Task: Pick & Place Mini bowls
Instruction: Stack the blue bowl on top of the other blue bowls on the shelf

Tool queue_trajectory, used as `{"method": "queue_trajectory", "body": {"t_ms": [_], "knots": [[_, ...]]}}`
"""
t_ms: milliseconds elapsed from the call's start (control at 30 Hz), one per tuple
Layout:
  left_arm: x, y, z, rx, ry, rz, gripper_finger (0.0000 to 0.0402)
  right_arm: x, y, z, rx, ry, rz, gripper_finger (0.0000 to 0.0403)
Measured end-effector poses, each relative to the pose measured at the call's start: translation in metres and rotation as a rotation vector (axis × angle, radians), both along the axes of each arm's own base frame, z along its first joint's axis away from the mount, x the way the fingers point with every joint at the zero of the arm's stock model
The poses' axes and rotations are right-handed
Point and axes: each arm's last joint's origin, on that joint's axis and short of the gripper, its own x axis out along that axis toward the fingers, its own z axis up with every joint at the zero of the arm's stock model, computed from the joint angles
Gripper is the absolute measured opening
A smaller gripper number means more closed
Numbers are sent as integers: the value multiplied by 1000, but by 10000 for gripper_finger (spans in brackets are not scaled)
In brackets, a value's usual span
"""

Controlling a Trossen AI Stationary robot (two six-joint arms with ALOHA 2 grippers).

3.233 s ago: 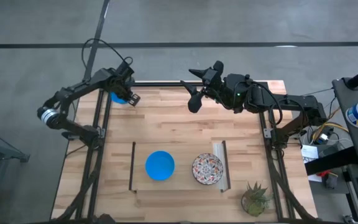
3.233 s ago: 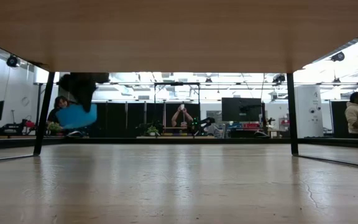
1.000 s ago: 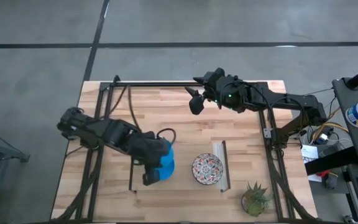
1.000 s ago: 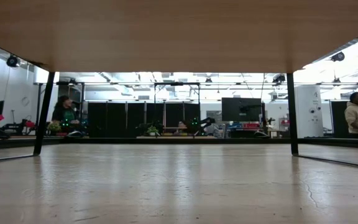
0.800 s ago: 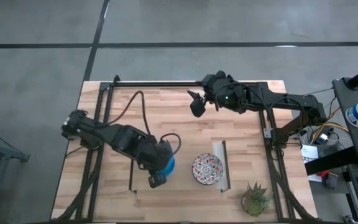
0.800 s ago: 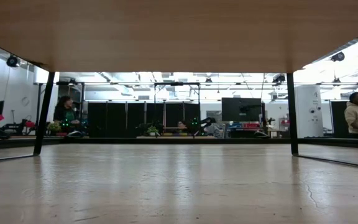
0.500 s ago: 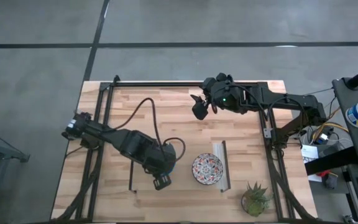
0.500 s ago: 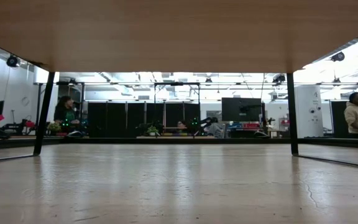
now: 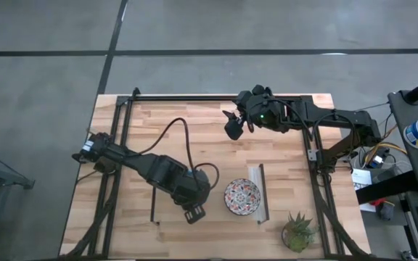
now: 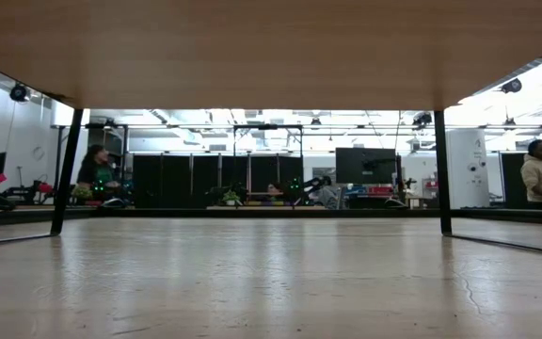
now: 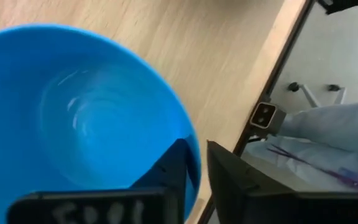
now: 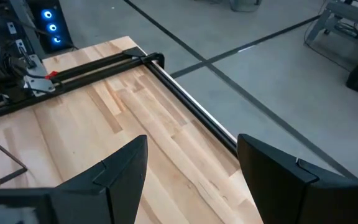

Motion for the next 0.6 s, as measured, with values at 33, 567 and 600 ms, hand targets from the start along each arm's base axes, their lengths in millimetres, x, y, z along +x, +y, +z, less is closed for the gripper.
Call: {"method": "queue_trajectory", "body": {"t_ms": [33,567,600], "knots": [[1,0,0,-3,-7,0,63,0,0,0,0,0,0,242],[-1,-1,21,-114,-45,68,164,-3,1,-5,25,58,13,242],[-1,-1,25,-113,-63,80,164,-4,1,-6,26,64,13,242]]}}
